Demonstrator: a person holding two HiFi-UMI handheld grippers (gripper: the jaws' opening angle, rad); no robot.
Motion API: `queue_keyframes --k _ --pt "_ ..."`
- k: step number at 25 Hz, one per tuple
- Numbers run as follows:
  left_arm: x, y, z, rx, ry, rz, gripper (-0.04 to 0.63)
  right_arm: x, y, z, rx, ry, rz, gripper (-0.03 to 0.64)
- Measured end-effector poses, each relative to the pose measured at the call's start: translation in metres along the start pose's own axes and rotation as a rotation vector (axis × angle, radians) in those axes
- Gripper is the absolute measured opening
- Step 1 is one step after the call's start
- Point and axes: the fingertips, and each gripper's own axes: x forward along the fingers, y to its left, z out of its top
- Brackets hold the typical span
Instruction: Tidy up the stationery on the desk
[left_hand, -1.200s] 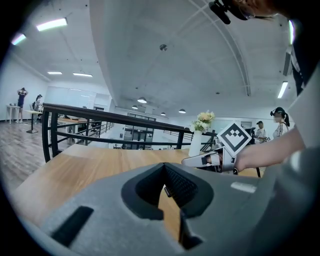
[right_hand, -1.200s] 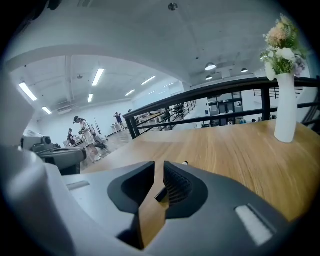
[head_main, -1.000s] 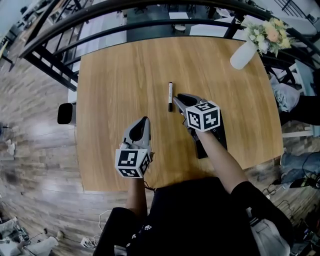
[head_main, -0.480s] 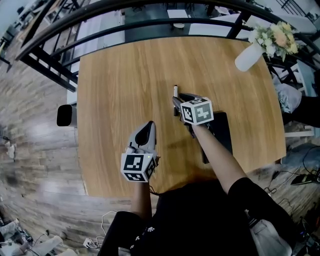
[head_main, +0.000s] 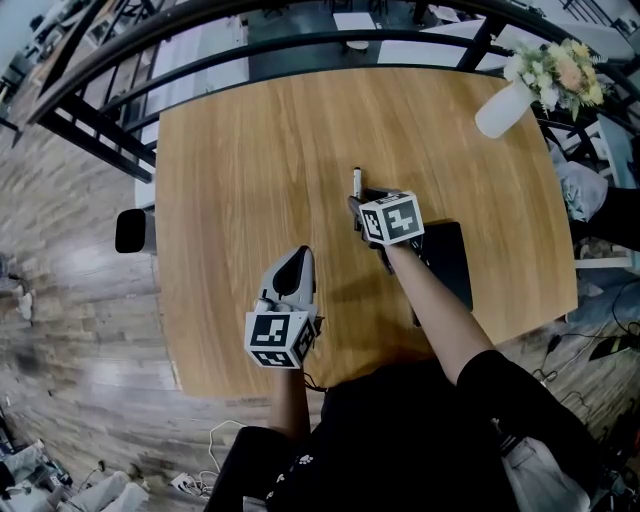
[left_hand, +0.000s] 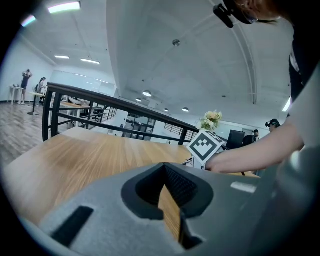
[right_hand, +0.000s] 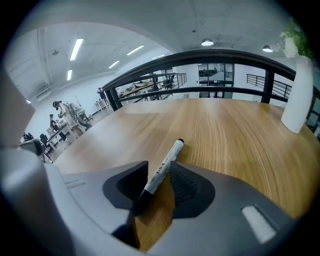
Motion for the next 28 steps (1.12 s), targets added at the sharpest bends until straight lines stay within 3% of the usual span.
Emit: queue_keyframes --k 11,14,28 --pt "-0.005 0.006 -0.001 -0.023 -0.008 0.025 -0.006 0.006 -0.006 -0.008 -0.056 0.076 -0.063 0.13" --pt "-0.006 0.006 -0.003 -0.032 -0.005 0.026 -0.006 0.005 -0.009 -0.009 -0.054 0.074 -0.08 0.081" --pt "-0.012 0.004 -0.001 -0.017 -0.006 0.042 -0.006 -0.008 -0.009 0.001 -0.011 -0.014 -0.062 0.078"
